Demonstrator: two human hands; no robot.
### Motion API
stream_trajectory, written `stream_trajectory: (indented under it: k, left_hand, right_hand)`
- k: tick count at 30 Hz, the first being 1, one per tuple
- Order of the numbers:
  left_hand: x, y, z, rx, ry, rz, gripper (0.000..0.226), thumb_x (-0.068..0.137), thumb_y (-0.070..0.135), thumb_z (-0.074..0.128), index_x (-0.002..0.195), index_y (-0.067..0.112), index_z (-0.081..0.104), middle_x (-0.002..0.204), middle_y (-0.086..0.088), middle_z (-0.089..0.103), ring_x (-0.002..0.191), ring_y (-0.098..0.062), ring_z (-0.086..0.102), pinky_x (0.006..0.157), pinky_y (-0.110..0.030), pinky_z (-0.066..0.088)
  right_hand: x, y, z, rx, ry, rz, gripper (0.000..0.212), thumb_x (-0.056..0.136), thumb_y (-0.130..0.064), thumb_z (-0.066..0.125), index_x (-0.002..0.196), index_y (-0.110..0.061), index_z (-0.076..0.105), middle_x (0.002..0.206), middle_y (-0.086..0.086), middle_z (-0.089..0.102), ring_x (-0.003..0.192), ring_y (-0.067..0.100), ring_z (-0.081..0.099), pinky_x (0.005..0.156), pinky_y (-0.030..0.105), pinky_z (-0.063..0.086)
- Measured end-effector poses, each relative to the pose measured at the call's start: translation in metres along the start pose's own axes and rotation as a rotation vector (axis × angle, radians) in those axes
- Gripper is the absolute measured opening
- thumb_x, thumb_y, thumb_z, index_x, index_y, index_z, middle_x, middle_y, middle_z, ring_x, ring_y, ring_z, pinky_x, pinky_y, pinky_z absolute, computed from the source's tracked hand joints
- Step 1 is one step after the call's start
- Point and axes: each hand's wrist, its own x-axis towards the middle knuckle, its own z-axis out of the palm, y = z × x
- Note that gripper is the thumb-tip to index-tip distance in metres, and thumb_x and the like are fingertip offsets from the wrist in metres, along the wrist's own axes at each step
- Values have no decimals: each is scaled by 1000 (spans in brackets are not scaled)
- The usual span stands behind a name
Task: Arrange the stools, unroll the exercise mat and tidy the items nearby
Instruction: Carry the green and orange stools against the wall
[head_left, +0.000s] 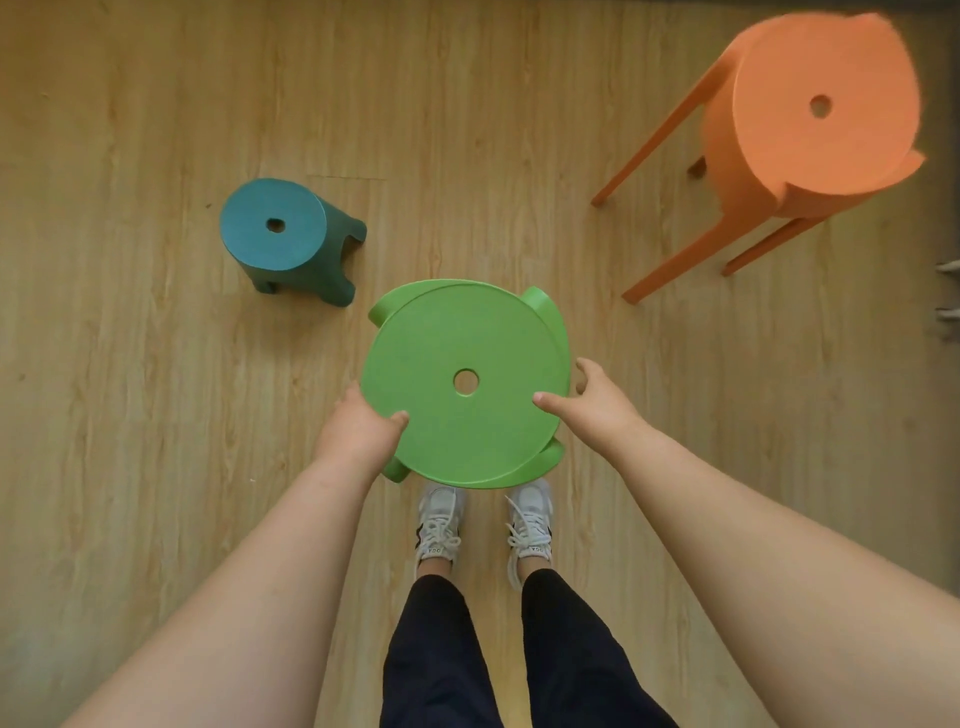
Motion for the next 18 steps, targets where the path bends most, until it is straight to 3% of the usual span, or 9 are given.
stream_trajectory:
  k: [3, 6, 8, 11, 14, 16, 18]
  left_hand:
    - [28, -2, 6, -184, -72, -52, 61, 87, 28, 68, 137, 8, 41, 135, -13, 55, 121, -34, 53, 101, -45, 44]
    - [47, -8, 12, -340, -123, -143, 63, 87, 29, 68, 140, 9, 41, 137, -12, 53, 123, -34, 51, 103, -45, 41]
    - [58, -14, 13, -454, -169, -196, 61, 86, 27, 70, 137, 9, 44, 133, -10, 56, 117, -32, 55, 101, -43, 43]
    - [67, -22, 15, -661, -336, -255, 43, 83, 18, 73, 121, 12, 54, 115, -4, 65, 94, -17, 62, 85, -33, 43]
    - [72, -25, 16, -682, -365, -259, 39, 79, 13, 74, 114, 13, 56, 101, 0, 67, 91, -16, 62, 88, -33, 42]
    - [74, -26, 14, -642, -363, -259, 50, 75, 11, 78, 119, 10, 55, 104, -2, 66, 102, -22, 60, 98, -37, 43]
    - [72, -25, 9, -544, -416, -245, 57, 71, 11, 81, 122, 6, 56, 114, -4, 66, 109, -23, 60, 97, -36, 46]
  right_hand:
    - [15, 8, 13, 193, -14, 61, 81, 81, -34, 76, 147, -16, 32, 135, 5, 54, 99, 16, 54, 81, 28, 39]
    - [28, 16, 25, 343, -26, 119, 76, 80, -31, 78, 142, -15, 38, 132, 2, 56, 96, 15, 55, 74, 26, 42]
    - [37, 21, 33, 434, -49, 167, 75, 78, -31, 80, 140, -15, 41, 132, 2, 58, 101, 19, 59, 74, 29, 43]
    - [46, 27, 42, 553, -79, 220, 81, 72, -32, 84, 139, -15, 42, 127, 4, 61, 103, 20, 64, 73, 29, 49]
    - [48, 30, 41, 603, -109, 245, 88, 66, -35, 87, 139, -19, 42, 120, -1, 63, 94, 14, 64, 65, 27, 48]
    - [46, 32, 37, 625, -114, 264, 90, 64, -34, 88, 140, -21, 41, 109, -6, 63, 90, 12, 63, 63, 27, 47]
    - [41, 37, 30, 652, -104, 281, 88, 64, -33, 89, 138, -21, 43, 101, -9, 63, 85, 10, 64, 58, 26, 47]
